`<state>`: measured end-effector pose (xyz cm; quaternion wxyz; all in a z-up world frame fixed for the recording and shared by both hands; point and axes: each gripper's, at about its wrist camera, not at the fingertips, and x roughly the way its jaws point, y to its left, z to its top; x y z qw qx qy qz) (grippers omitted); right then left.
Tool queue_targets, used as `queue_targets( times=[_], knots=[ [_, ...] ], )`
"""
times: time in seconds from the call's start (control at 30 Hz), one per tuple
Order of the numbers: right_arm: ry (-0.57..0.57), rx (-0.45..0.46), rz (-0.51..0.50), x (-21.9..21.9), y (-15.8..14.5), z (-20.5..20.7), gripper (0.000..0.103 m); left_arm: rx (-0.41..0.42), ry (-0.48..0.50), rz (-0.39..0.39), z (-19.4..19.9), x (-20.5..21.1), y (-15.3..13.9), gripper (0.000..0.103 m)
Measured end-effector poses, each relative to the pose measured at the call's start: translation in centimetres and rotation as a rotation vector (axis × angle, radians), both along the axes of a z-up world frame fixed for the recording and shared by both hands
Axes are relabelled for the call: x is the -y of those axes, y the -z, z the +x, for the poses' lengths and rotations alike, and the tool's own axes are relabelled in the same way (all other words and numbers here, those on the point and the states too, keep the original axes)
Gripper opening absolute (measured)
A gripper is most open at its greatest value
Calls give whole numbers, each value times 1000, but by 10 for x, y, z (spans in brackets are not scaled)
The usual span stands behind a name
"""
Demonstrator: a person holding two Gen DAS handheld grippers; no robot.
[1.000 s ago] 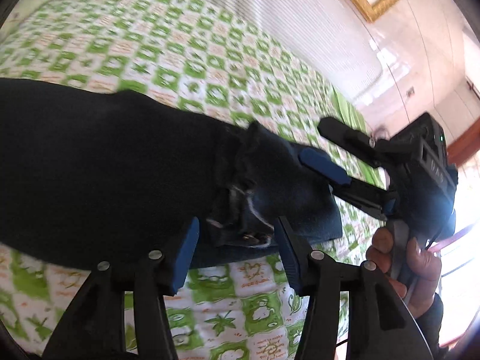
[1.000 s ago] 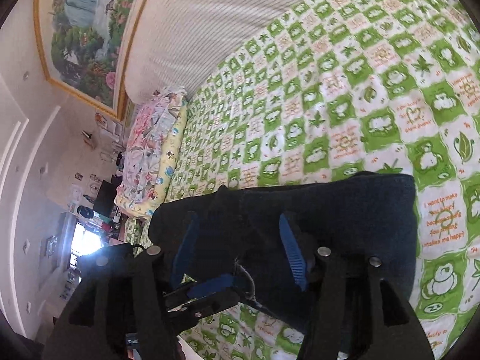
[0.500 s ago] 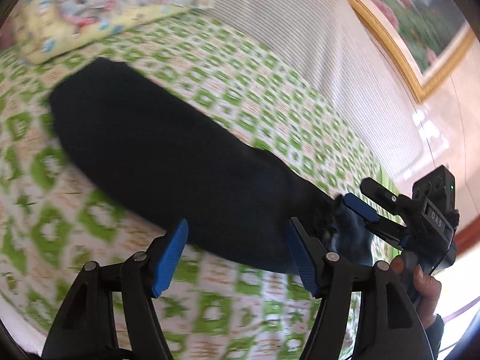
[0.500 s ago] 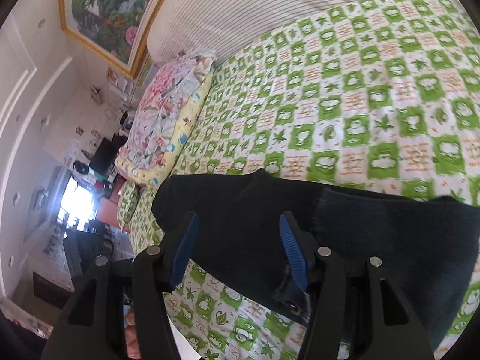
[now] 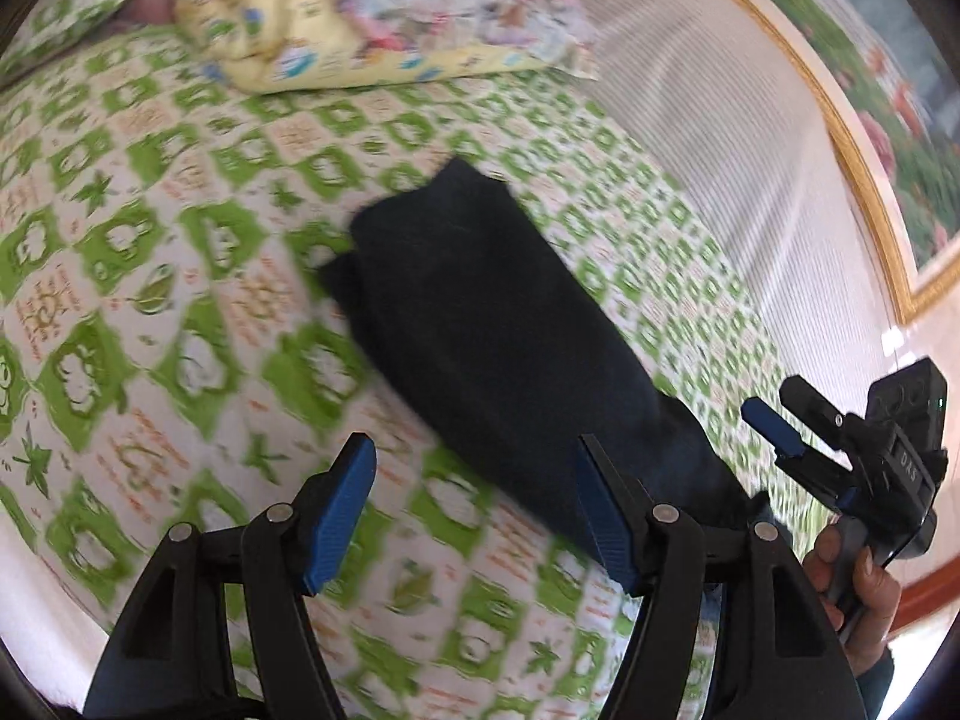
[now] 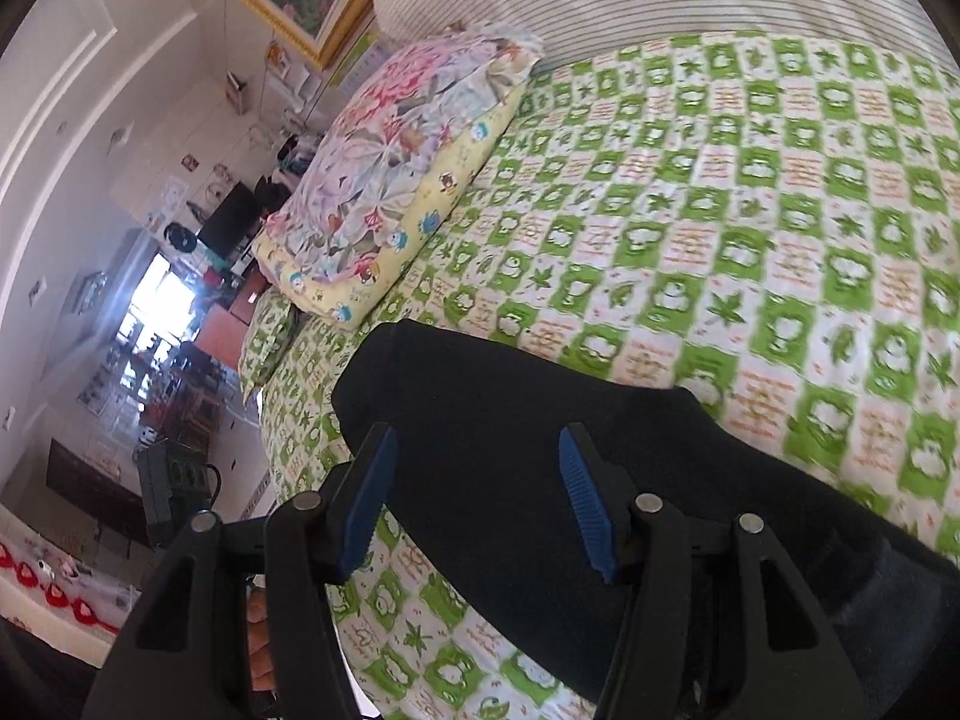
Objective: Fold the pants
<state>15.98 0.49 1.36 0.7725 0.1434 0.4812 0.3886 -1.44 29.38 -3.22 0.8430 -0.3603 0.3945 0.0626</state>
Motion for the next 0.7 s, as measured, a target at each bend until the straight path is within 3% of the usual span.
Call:
queue_targets(
  times=[0.3, 0.7],
  knots=[
    [-121, 33, -57, -59, 8, 27, 58, -19, -35, -89, 7, -29, 17, 68],
    [-358, 71, -179, -146, 25, 63, 58, -30, -75, -126, 23, -38, 27, 68]
  ],
)
